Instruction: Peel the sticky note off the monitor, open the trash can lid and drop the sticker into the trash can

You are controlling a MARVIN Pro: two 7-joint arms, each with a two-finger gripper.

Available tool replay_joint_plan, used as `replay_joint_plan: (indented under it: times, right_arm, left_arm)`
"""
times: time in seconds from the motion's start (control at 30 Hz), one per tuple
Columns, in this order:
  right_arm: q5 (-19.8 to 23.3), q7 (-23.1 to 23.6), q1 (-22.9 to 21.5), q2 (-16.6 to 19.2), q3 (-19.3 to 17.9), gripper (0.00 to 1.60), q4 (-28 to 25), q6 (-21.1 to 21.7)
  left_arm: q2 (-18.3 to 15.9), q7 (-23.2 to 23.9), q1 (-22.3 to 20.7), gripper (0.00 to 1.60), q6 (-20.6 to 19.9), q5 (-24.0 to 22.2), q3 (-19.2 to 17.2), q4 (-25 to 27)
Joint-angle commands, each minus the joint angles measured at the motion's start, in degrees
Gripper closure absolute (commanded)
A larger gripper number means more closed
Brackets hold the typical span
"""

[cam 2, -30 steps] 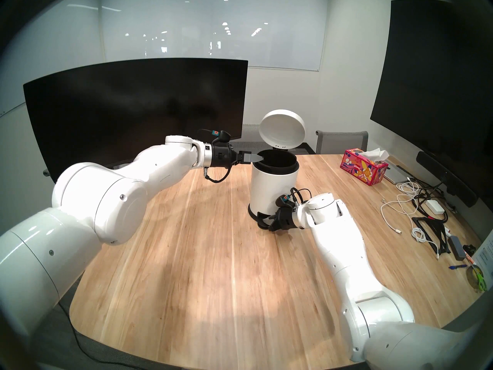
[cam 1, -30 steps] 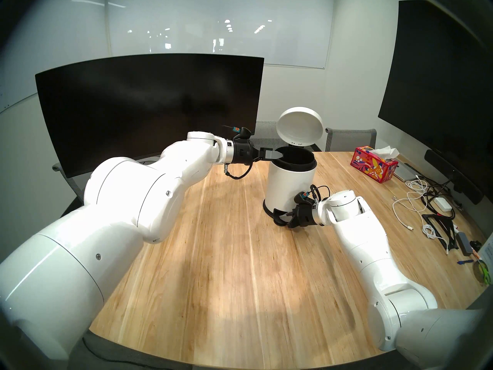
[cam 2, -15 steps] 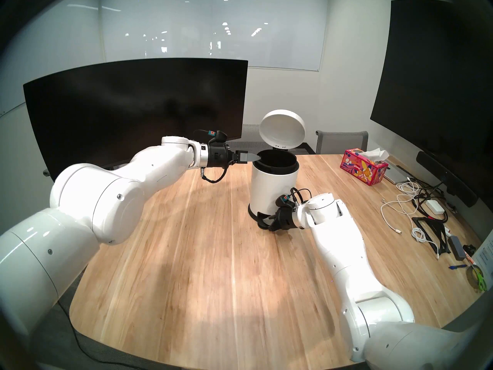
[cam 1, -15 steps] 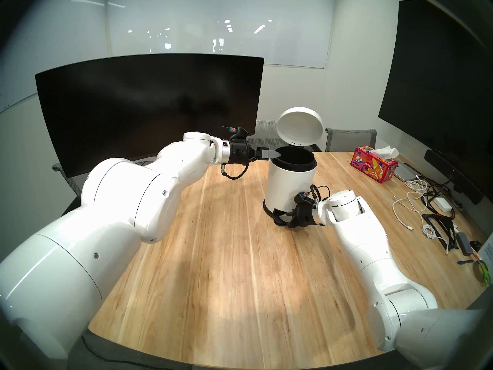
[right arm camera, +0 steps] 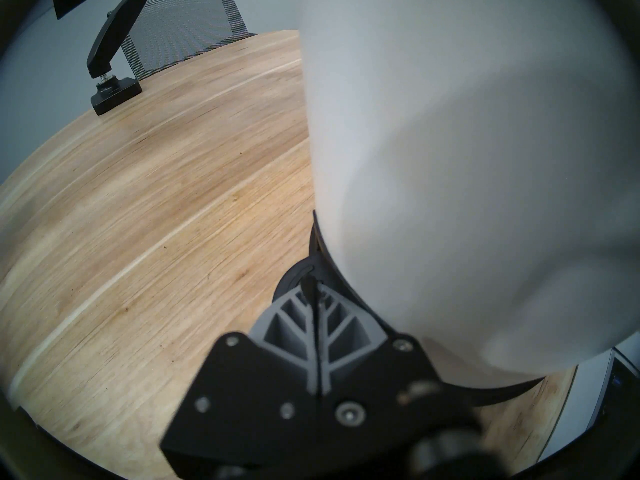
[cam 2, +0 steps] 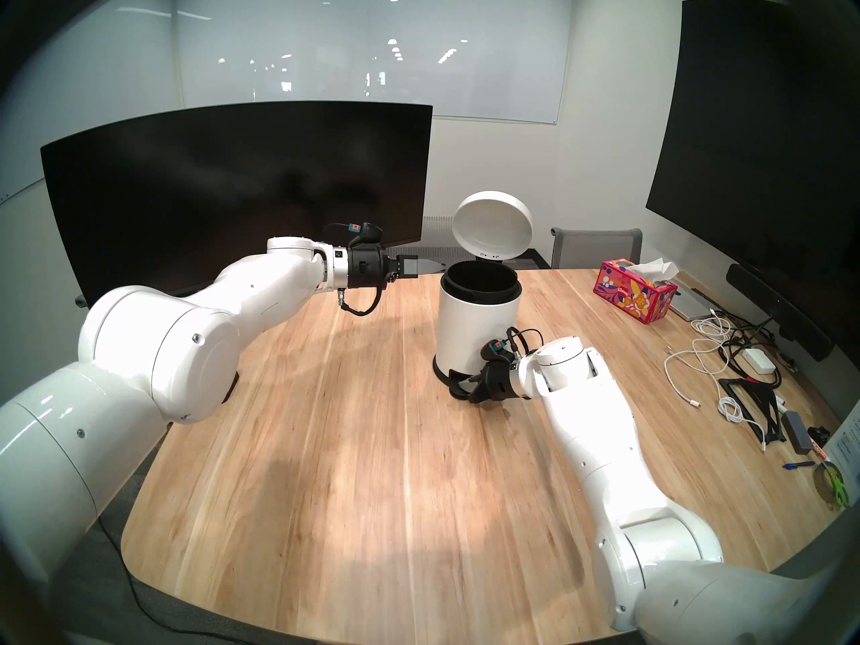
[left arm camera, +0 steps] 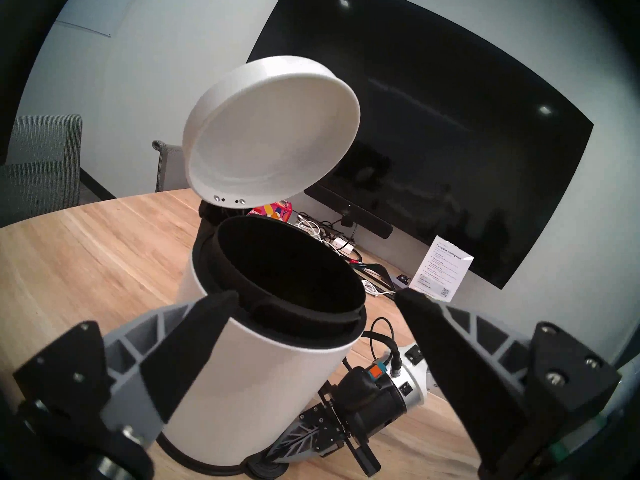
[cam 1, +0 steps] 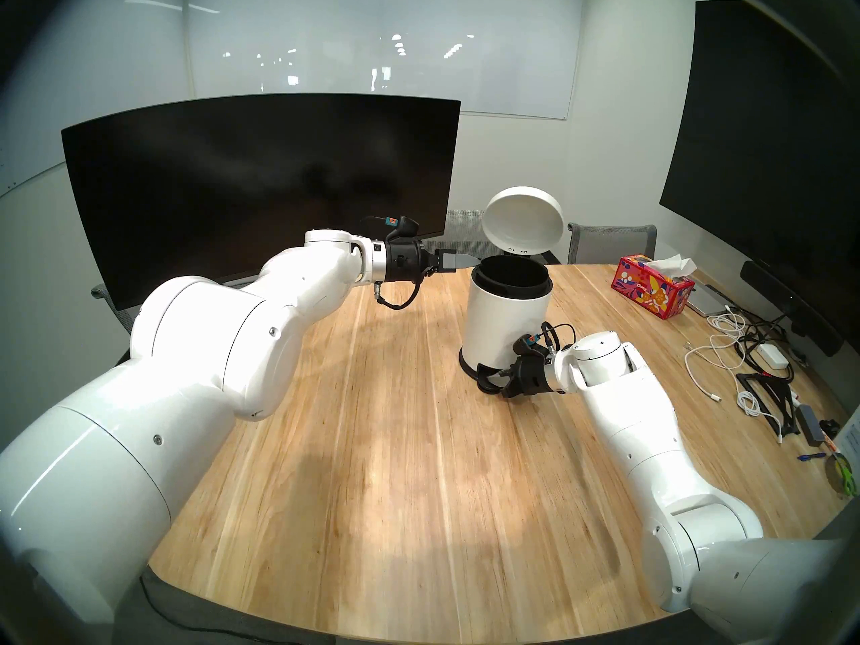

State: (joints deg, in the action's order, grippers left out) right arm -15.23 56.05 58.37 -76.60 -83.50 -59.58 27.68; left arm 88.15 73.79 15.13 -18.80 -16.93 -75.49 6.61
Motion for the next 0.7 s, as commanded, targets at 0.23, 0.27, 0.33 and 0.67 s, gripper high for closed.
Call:
replay_joint_plan:
  times: [0.23,0.27,0.33,0.67]
  right_arm:
    - [-0.2,-0.1,0.2,0.4,-0.1,1.6,0.1,0.0]
    - [-0.2,-0.1,0.2,0.4,-0.1,1.6,0.1,0.0]
    - [-0.2,-0.1,0.2,0.4,-0.1,1.6,0.1,0.0]
    - [-0.2,-0.1,0.2,0.4,-0.1,1.6,0.1,0.0]
  left_arm:
    - [-2.6,7.5,-1.7,0.0,-0.5,-2.0,-2.5,0.8]
    - [-2.7,8.2,-1.6,0.0,-0.5,-2.0,-2.6,0.9]
    - [-2.9,9.1,-1.6,0.0,-0.6,-2.1,-2.9,0.8]
    - [-4.3,11.2,-1.4,0.0,-1.5,-2.6,-4.1,0.7]
